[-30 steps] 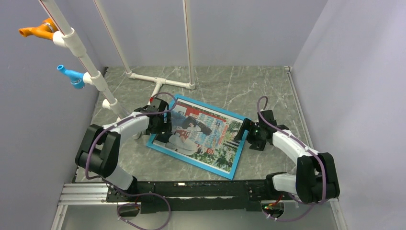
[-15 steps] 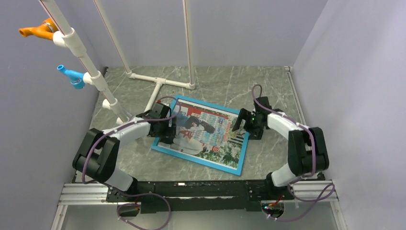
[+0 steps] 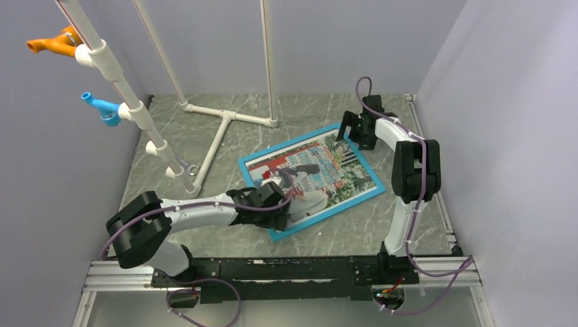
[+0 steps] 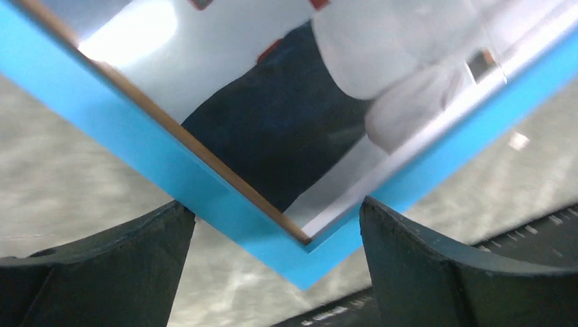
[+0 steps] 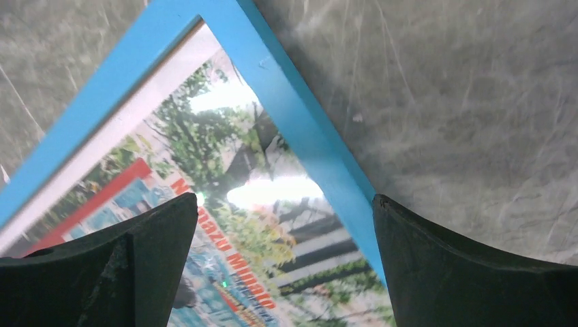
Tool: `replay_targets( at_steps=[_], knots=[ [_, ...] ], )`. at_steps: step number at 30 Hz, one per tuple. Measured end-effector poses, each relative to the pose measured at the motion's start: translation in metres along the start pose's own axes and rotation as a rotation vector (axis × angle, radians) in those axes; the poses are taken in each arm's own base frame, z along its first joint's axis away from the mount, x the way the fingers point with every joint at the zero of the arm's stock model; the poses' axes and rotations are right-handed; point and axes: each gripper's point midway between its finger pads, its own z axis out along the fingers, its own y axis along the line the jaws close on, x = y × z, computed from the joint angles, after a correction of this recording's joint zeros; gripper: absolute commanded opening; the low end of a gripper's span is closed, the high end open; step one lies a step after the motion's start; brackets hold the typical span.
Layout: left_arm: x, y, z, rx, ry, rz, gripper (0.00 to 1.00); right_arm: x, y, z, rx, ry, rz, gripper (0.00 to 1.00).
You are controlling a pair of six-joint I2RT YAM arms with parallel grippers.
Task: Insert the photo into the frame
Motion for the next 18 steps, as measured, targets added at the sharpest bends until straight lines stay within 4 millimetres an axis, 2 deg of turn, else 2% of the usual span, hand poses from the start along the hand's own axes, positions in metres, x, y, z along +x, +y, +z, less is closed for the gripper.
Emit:
replay_targets(
  at_steps=[2, 4, 5, 7, 11, 13, 15, 18],
  knots=[
    [0.01, -0.025, -0.003, 0.069, 0.01, -0.006, 0.95, -0.011, 0.003, 0.0, 0.01, -0.016, -0.003, 1.0],
    [0.02, -0.055, -0.006, 0.176, 0.021, -0.017, 0.97, -0.016, 0.006, -0.007, 0.028, -0.021, -0.01, 1.0],
    [0.024, -0.063, -0.007, 0.211, 0.029, -0.019, 0.97, -0.018, 0.006, -0.011, 0.038, -0.03, -0.013, 1.0],
    [0.03, -0.074, -0.012, 0.27, 0.05, -0.034, 0.98, -0.022, 0.006, -0.024, 0.064, -0.053, -0.02, 1.0],
    [0.038, -0.078, -0.018, 0.307, 0.089, -0.048, 0.98, -0.021, 0.002, -0.068, 0.079, -0.107, 0.006, 1.0],
    [0.045, -0.076, -0.022, 0.315, 0.111, -0.044, 0.98, -0.007, -0.006, -0.095, 0.048, -0.122, 0.05, 1.0],
    [0.053, -0.071, -0.028, 0.319, 0.131, -0.043, 0.98, 0.016, -0.02, -0.12, 0.008, -0.129, 0.12, 1.0],
    [0.063, -0.059, -0.039, 0.299, 0.153, -0.043, 0.99, 0.061, -0.042, -0.137, 0.003, -0.101, 0.22, 1.0]
  ],
)
